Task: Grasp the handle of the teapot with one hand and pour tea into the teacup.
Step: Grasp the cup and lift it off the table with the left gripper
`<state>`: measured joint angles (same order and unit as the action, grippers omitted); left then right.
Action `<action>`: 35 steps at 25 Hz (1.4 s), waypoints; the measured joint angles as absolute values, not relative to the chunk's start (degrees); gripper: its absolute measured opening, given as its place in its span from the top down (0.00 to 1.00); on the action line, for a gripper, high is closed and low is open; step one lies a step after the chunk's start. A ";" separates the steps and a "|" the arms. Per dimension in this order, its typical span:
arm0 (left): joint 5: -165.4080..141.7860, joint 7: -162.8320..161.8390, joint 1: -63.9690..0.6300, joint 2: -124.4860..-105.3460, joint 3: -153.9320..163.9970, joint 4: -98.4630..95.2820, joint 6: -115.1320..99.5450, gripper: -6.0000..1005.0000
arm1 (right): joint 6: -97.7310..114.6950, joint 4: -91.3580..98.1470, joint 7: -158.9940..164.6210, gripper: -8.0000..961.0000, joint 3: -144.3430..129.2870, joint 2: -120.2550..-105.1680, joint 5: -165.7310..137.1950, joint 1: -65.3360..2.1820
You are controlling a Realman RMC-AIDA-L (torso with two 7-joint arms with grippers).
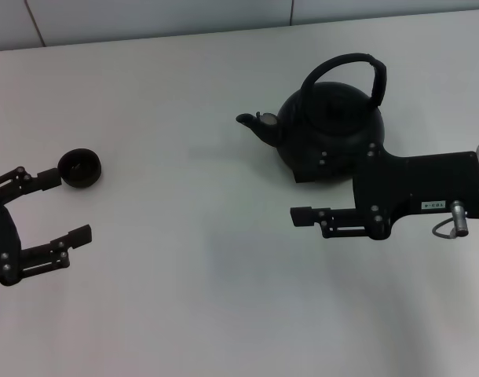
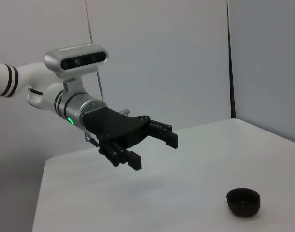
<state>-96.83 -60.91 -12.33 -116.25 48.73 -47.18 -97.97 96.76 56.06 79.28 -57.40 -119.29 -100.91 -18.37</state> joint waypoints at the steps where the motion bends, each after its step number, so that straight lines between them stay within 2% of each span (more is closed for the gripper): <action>1: -96.83 -60.92 -12.36 -116.26 48.78 -47.18 -97.97 0.16 | 96.76 56.01 79.28 0.37 -57.39 -119.29 -100.90 -18.31; 14: -96.77 -60.83 -12.26 -116.59 48.53 -46.74 -97.68 0.17 | 96.77 55.42 79.27 0.37 -57.39 -119.26 -100.91 -18.21; 20: -96.17 -58.14 -12.54 -118.57 44.08 -44.84 -92.68 0.18 | 96.76 54.90 79.25 0.37 -58.04 -119.39 -100.66 -18.68; 35: -94.83 -55.42 -19.28 -118.64 43.99 -32.48 -70.19 0.19 | 96.05 53.36 79.05 0.38 -58.80 -119.53 -99.30 -19.65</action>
<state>-94.83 -55.42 -19.28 -118.64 43.99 -32.48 -70.19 96.05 53.36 79.05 -58.80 -119.53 -99.30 -19.65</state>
